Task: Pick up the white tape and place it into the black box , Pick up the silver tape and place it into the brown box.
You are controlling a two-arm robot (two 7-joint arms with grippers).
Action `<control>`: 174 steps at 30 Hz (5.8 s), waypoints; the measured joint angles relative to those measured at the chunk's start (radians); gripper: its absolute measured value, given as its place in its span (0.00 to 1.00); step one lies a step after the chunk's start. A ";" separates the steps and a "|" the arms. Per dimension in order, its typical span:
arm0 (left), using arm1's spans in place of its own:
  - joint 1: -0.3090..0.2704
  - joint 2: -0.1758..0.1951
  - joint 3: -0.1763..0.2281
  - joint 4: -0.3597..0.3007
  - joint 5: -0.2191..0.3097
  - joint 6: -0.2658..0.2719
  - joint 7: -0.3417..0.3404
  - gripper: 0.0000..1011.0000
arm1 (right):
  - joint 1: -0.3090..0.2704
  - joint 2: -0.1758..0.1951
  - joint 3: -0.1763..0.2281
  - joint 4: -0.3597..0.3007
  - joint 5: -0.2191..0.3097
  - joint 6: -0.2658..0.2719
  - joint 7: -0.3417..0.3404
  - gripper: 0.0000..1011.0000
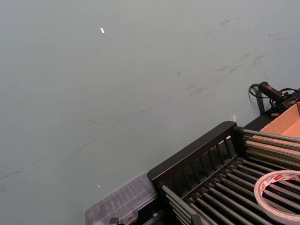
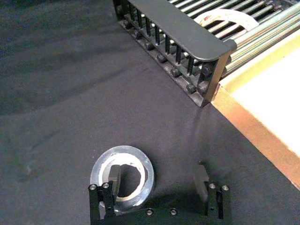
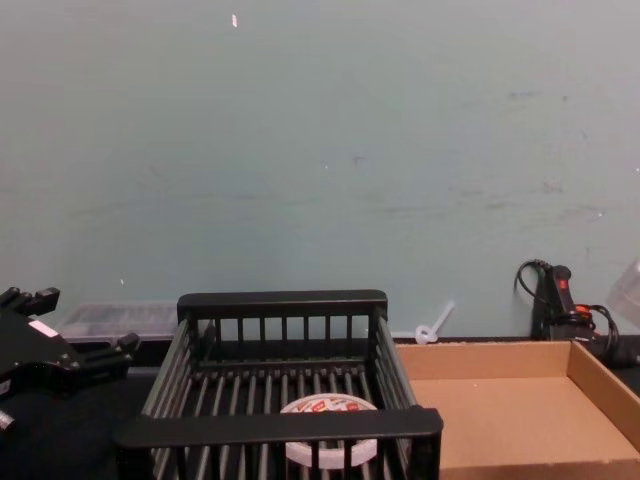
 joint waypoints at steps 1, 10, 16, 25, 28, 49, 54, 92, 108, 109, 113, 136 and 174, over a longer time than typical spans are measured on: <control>0.000 0.000 0.000 0.000 0.000 0.000 0.000 0.99 | 0.000 0.000 0.000 0.000 0.000 0.000 0.000 0.99; 0.000 0.000 0.000 0.000 0.000 0.000 0.000 0.99 | 0.000 0.001 0.000 -0.001 0.000 0.000 -0.001 0.87; 0.000 0.000 0.000 0.000 0.000 0.000 0.000 0.99 | 0.000 0.001 0.000 -0.001 0.001 0.000 -0.001 0.70; 0.000 0.000 0.000 0.000 0.000 0.000 0.000 0.99 | 0.000 0.001 0.000 -0.001 0.001 0.000 -0.001 0.41; 0.000 0.000 0.000 0.000 0.000 0.000 0.000 0.99 | 0.000 0.001 0.000 -0.001 0.001 0.000 -0.001 0.32; 0.000 0.000 0.000 0.000 0.000 0.000 0.000 0.99 | 0.000 0.001 0.000 -0.001 0.001 0.000 -0.001 0.17; 0.000 0.000 0.000 0.000 0.000 0.000 0.000 0.99 | 0.000 0.001 0.001 -0.001 0.002 0.000 -0.001 0.17; 0.000 0.000 0.000 0.000 0.000 0.000 0.000 0.99 | 0.100 -0.192 0.184 0.162 -0.040 -0.042 -0.278 0.17; 0.000 0.000 0.000 0.000 0.000 0.000 0.000 0.99 | 0.151 -0.268 0.197 0.290 -0.078 -0.030 -0.300 0.17; 0.000 0.000 0.000 0.000 0.000 0.000 0.000 0.99 | 0.151 -0.267 0.196 0.289 -0.078 -0.030 -0.300 0.17; 0.000 0.000 0.000 0.000 0.000 0.000 0.000 0.99 | 0.151 -0.266 0.195 0.286 -0.078 -0.030 -0.299 0.17; 0.000 0.000 0.000 0.000 0.000 0.000 0.000 0.99 | 0.150 -0.263 0.192 0.281 -0.074 -0.030 -0.295 0.52; 0.000 0.000 0.000 0.000 0.000 0.000 0.000 0.99 | 0.038 -0.292 0.258 0.194 -0.198 -0.179 -0.505 0.99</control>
